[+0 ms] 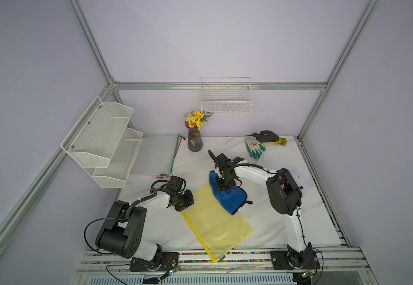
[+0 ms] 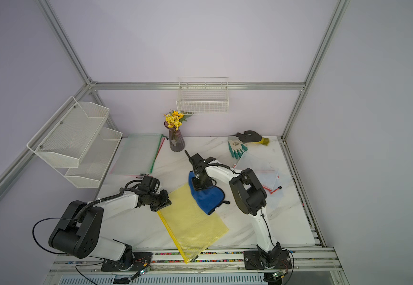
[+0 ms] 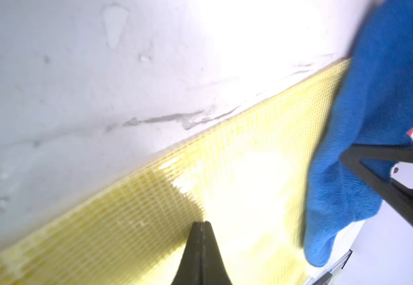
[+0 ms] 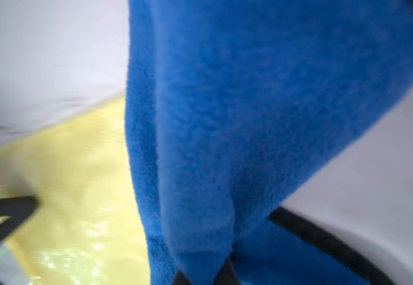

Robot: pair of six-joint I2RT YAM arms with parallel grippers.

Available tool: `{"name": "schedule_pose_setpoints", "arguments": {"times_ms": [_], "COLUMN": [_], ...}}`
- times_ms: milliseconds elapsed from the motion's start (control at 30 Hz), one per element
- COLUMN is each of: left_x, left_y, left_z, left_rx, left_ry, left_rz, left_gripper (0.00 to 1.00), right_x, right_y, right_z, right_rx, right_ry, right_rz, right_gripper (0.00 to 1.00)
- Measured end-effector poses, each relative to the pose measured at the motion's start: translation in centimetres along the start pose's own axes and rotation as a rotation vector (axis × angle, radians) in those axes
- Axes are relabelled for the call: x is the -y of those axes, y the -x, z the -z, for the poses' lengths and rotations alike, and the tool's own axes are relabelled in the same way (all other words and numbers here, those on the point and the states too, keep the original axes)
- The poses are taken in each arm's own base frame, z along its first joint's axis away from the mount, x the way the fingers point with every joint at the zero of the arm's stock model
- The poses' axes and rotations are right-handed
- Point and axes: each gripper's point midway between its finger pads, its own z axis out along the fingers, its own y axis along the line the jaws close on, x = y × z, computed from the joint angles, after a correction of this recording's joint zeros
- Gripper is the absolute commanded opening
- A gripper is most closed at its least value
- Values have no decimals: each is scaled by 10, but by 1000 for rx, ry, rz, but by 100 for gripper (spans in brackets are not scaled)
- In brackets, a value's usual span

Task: Wipe the document bag
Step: Wipe the dirt from the document bag.

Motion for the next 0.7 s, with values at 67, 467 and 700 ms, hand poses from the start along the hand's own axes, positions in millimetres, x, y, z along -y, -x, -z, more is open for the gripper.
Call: {"name": "schedule_pose_setpoints", "arguments": {"times_ms": [67,467,700], "left_x": [0,16,24], "left_y": [0,22,39], "left_z": [0,-12,-18], "left_rx": [0,66,119], "left_ry": [-5,-122,-239], "left_rz": [9,182,329], "left_gripper": [0,0,0], "right_x": [35,-171,-175], "right_y": [-17,-85,-76], "right_z": [13,49,12], "right_rx": [-22,-76,-105], "right_ry": [-93,307,380], "right_rz": [-22,390,267], "right_gripper": [0,0,0]}}
